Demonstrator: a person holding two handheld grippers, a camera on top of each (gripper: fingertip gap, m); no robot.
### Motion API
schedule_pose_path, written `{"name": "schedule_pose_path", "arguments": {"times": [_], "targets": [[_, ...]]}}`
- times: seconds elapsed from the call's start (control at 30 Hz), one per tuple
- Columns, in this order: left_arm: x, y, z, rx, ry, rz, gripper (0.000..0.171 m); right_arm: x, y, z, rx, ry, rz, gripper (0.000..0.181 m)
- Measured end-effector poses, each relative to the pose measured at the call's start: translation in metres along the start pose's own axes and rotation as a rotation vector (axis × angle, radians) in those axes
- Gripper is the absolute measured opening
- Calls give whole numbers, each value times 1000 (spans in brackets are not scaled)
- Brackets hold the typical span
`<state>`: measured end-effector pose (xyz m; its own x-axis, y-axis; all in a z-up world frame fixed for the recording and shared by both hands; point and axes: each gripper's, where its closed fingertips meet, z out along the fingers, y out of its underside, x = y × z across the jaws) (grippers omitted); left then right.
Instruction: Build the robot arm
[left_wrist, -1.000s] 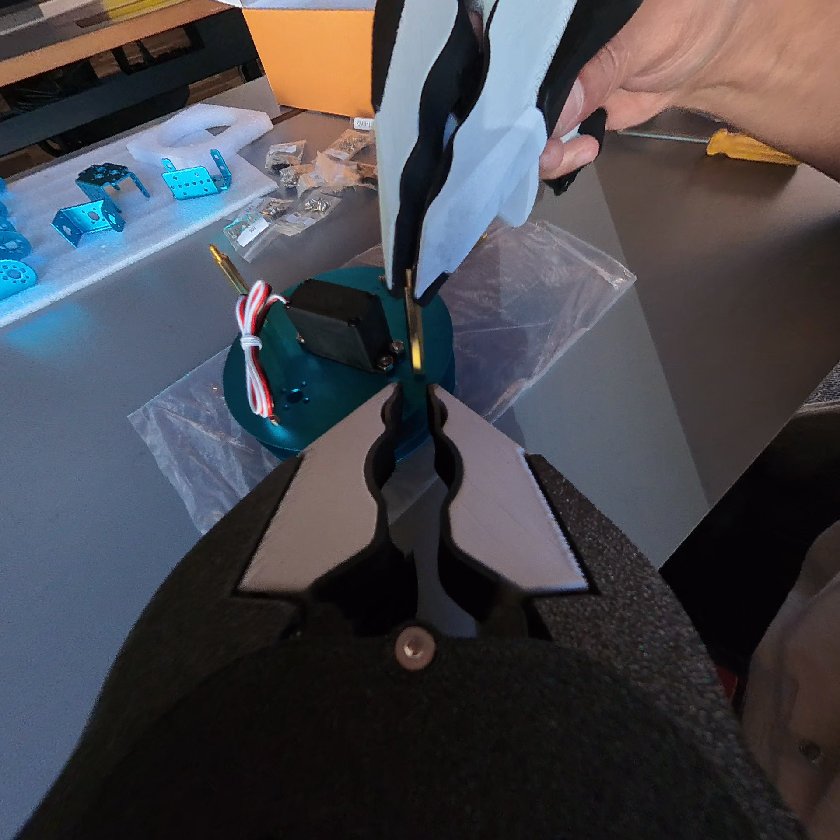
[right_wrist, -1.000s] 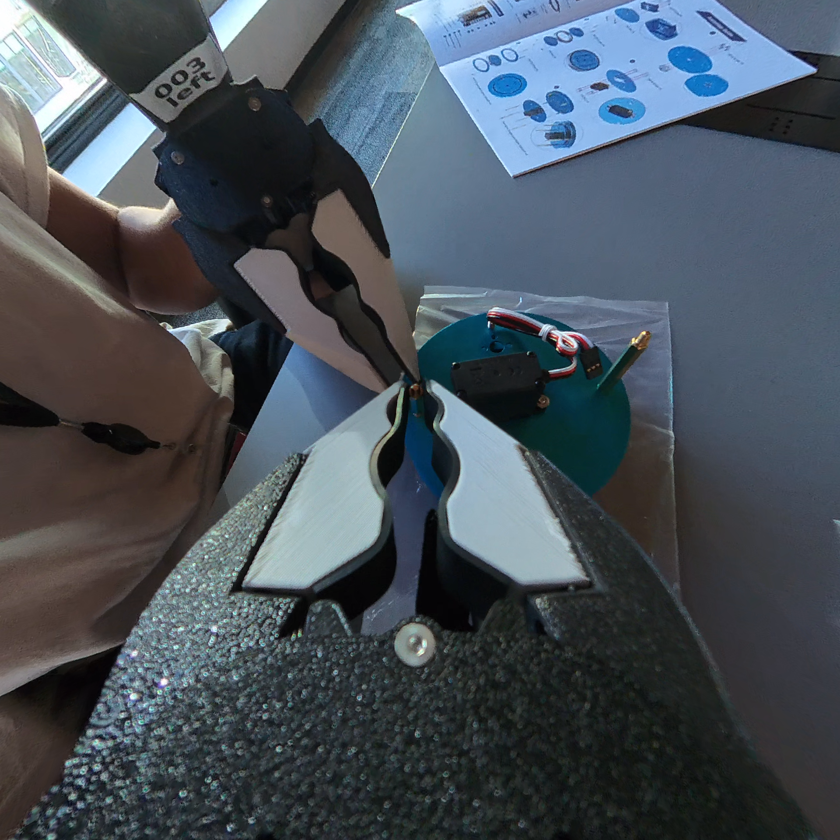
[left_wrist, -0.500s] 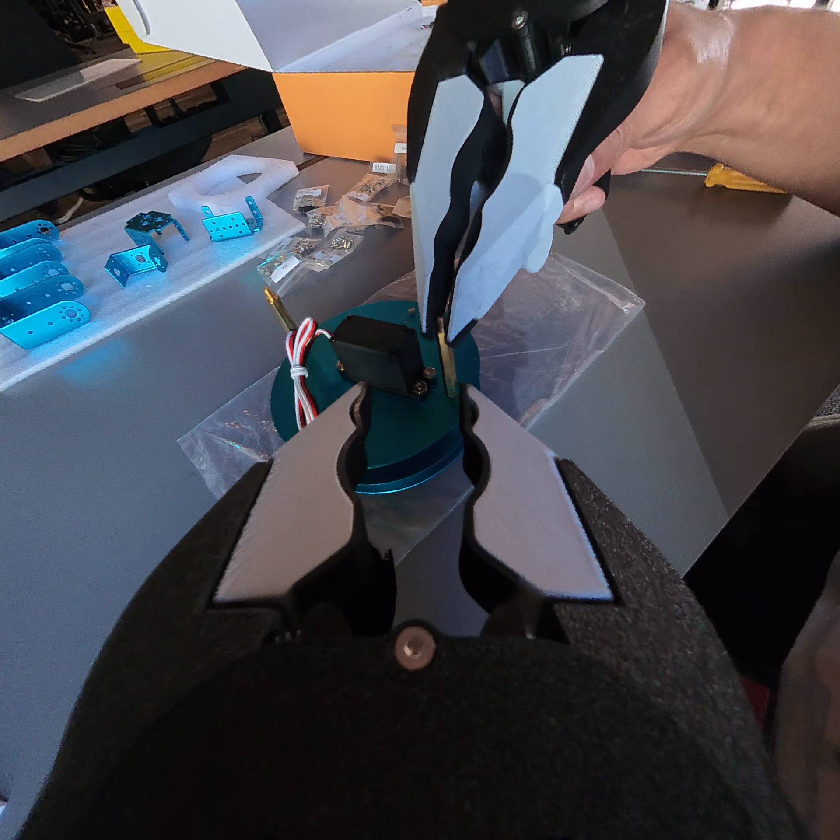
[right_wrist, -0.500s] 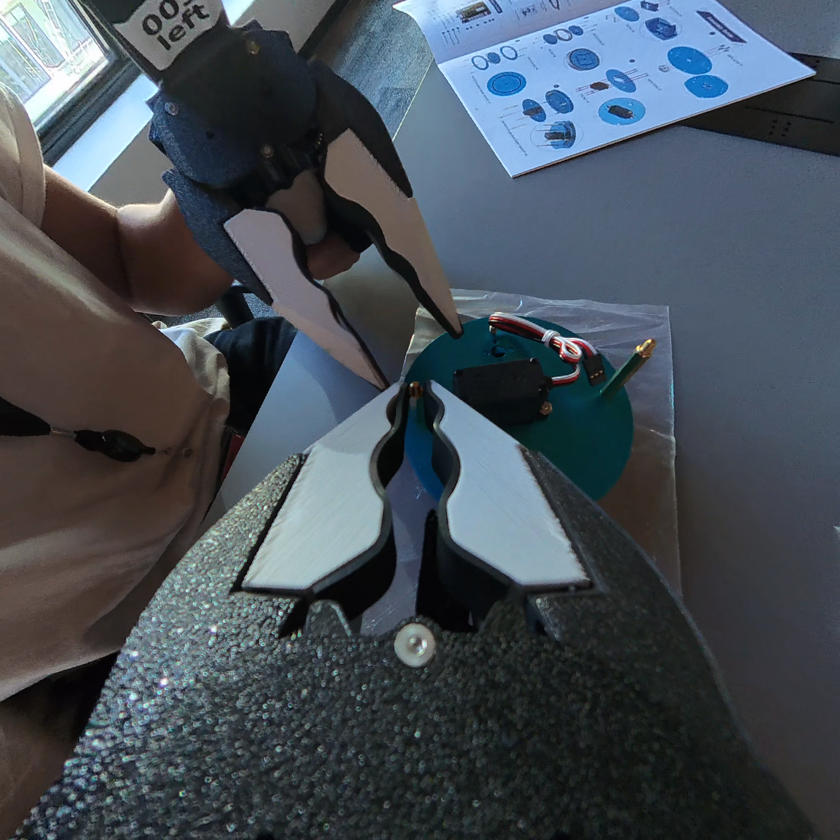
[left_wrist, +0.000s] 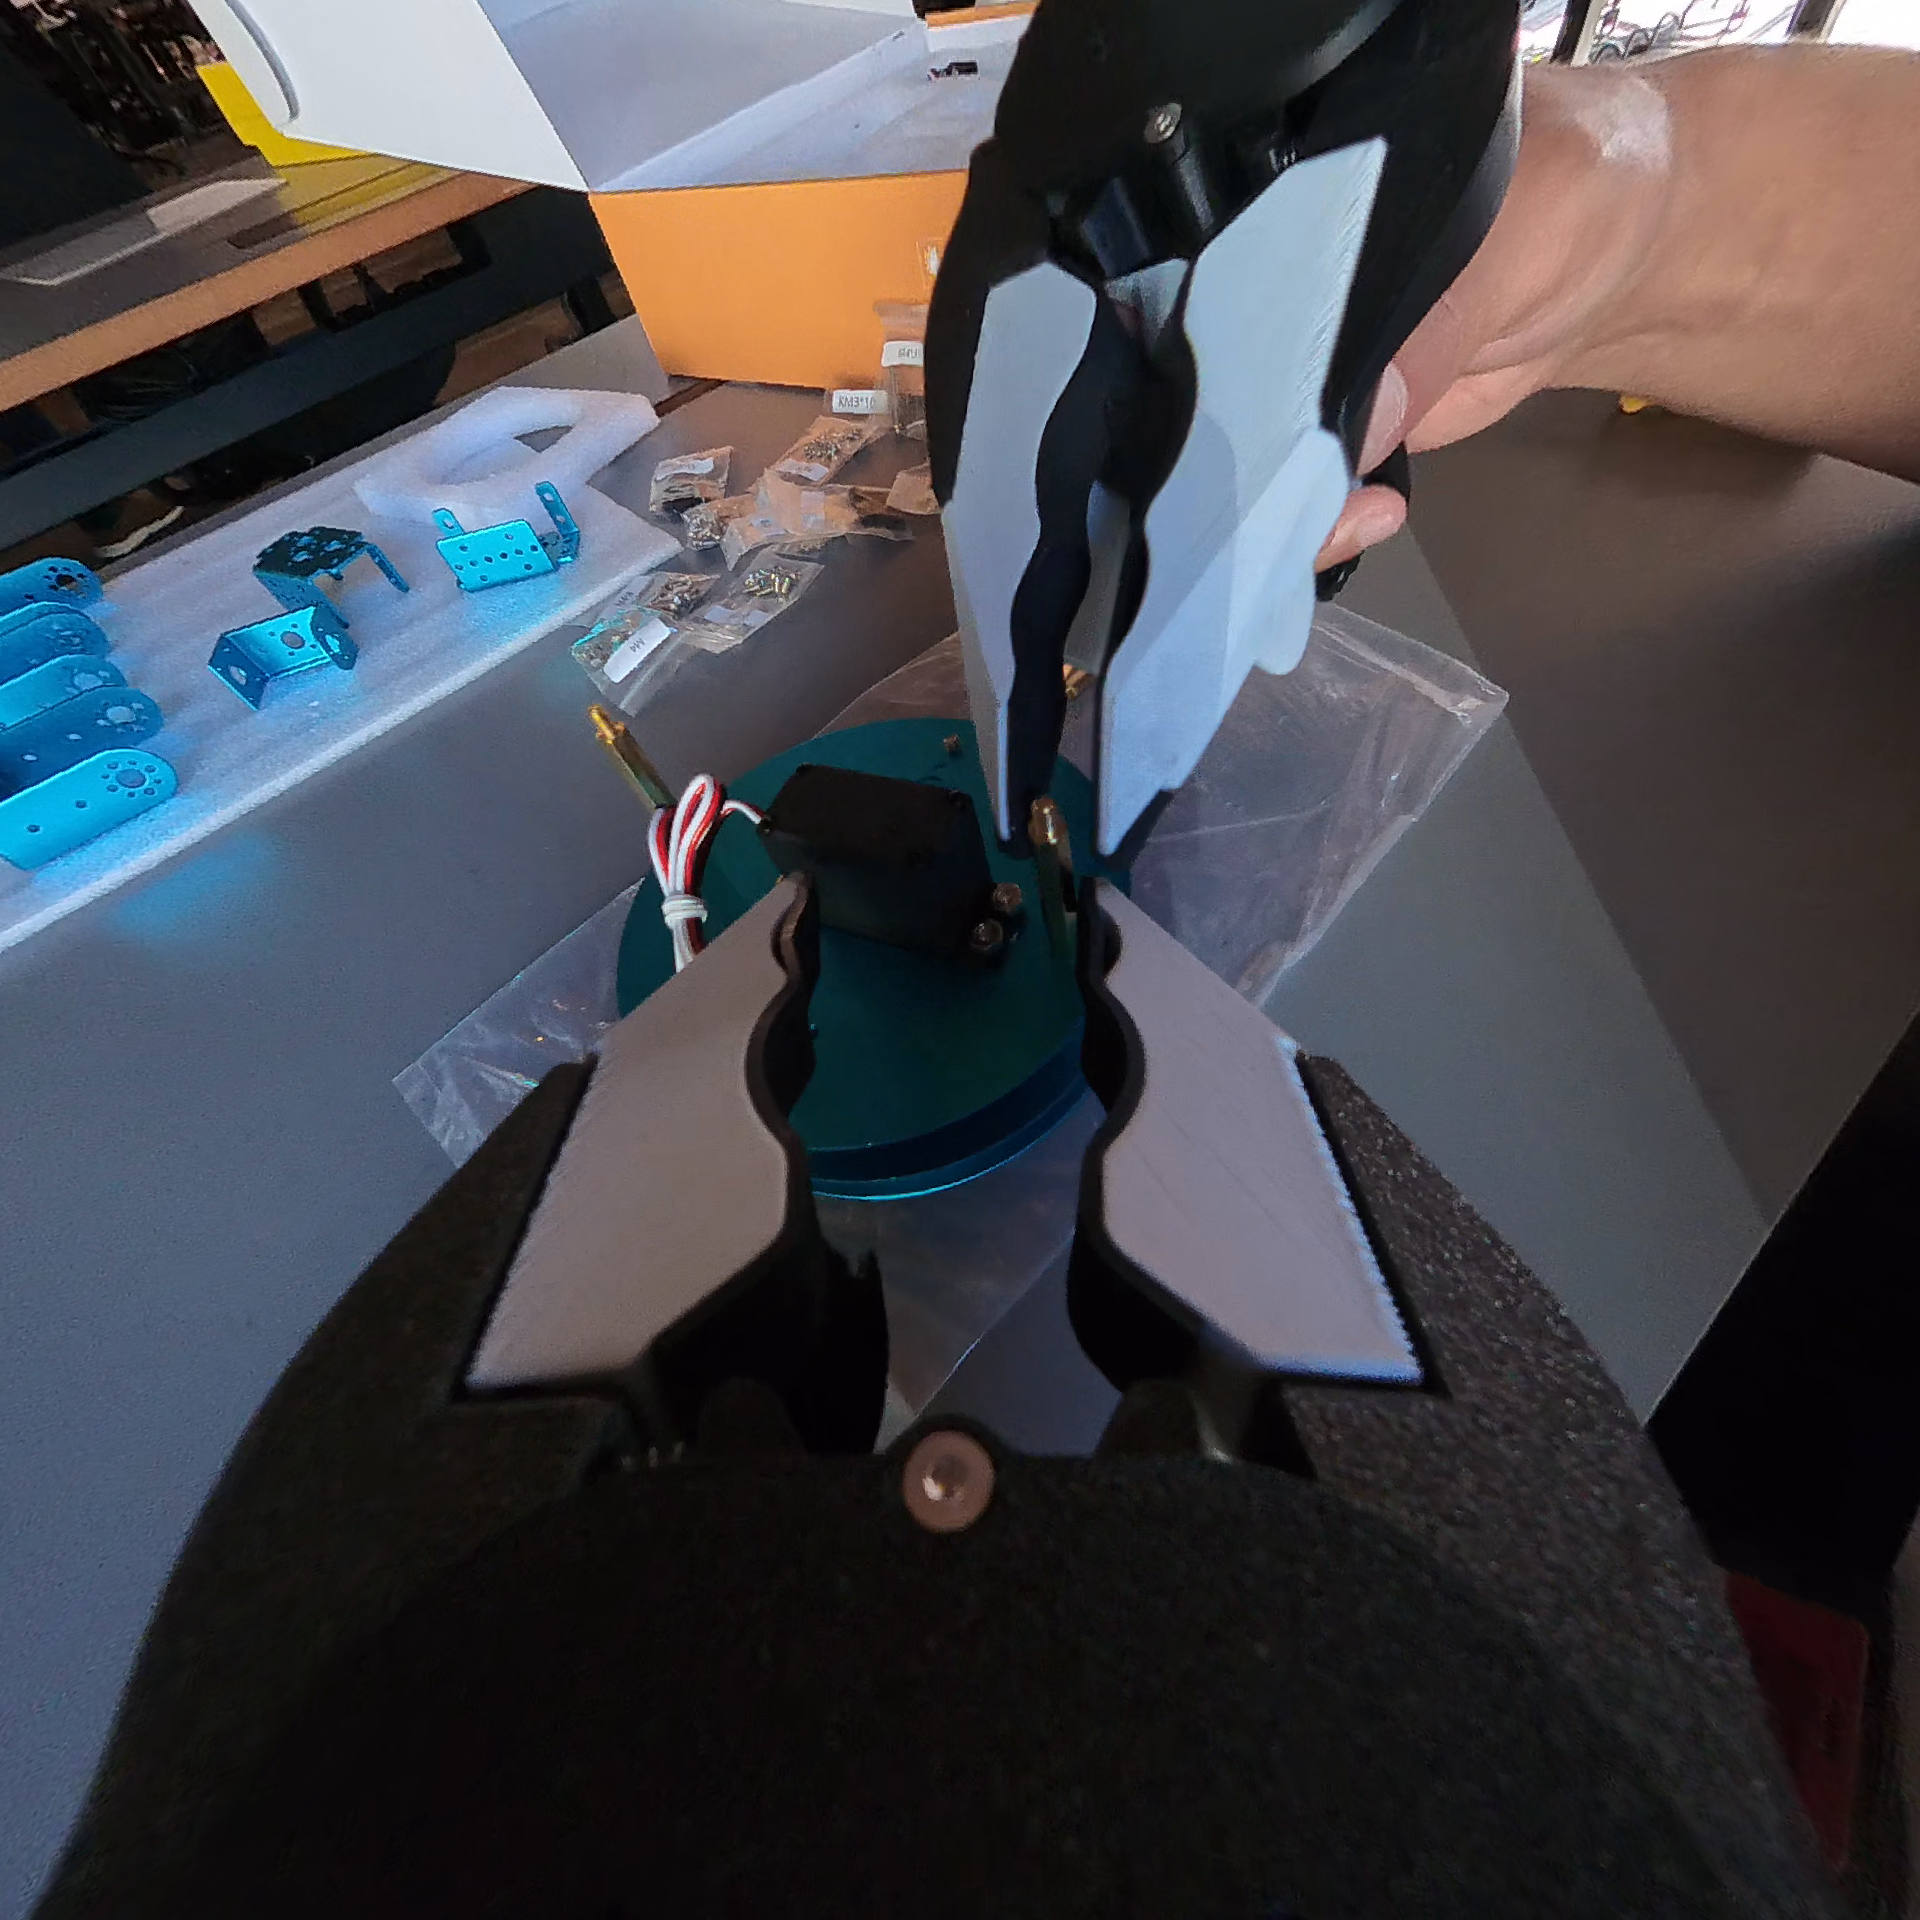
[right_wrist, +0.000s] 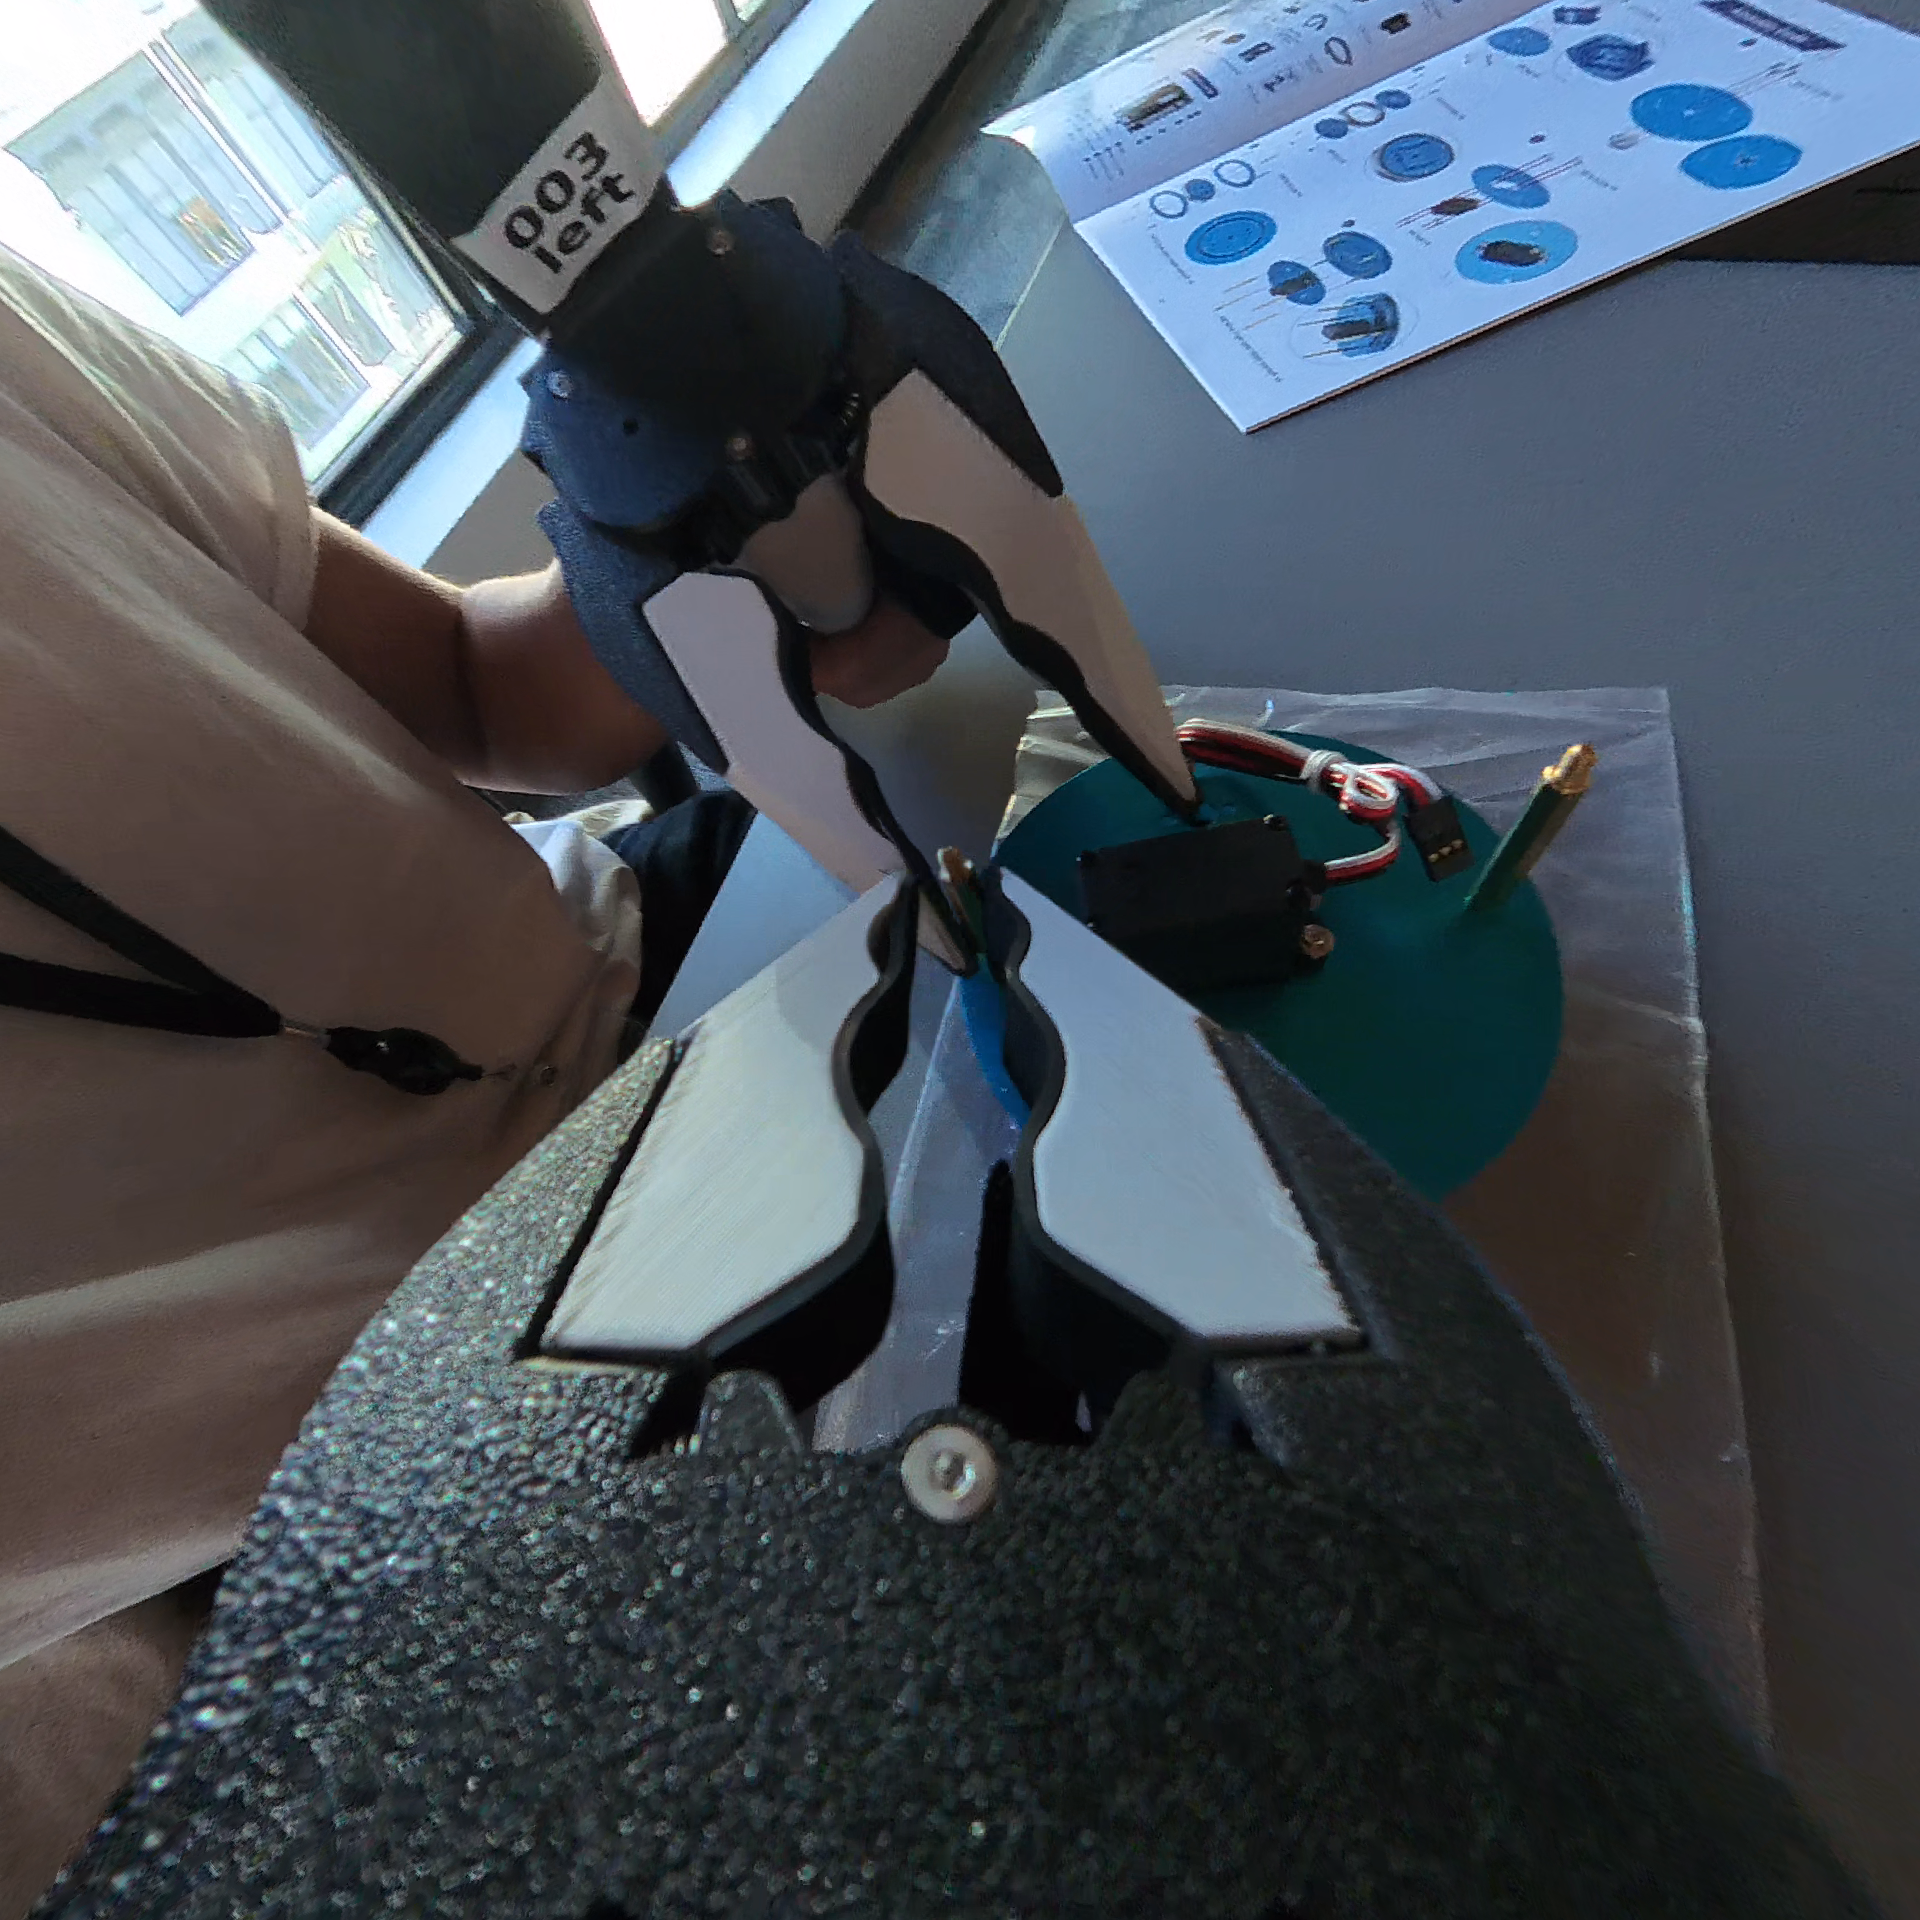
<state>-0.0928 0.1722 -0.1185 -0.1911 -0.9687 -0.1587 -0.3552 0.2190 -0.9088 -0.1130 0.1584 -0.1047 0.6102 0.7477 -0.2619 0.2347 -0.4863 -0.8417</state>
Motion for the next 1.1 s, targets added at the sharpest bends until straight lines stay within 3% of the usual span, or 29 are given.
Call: {"name": "schedule_pose_path", "arguments": {"times": [0.17,0.47,0.57,0.77,0.93,1.0,1.1], "targets": [[0,4,2,-16,1,27,49,-12,4,4,63,-145,20,38],[-2,5,6,-23,5,28,52,-11,15,6,11,-131,-20,35],[-8,9,-10,-19,-14,21,52,-2,13,-3,-7,-64,-42,31],[-8,46,-66,-80,-21,-78,45,4,20,-11,-113,155,-118,16],[0,59,-61,-115,2,-51,34,5,31,-2,-133,270,-189,20],[-2,46,-49,-79,-21,39,34,10,33,1,-147,335,-263,32],[0,30,-33,-63,-82,308,36,14,34,3,-189,484,-446,47]]}}
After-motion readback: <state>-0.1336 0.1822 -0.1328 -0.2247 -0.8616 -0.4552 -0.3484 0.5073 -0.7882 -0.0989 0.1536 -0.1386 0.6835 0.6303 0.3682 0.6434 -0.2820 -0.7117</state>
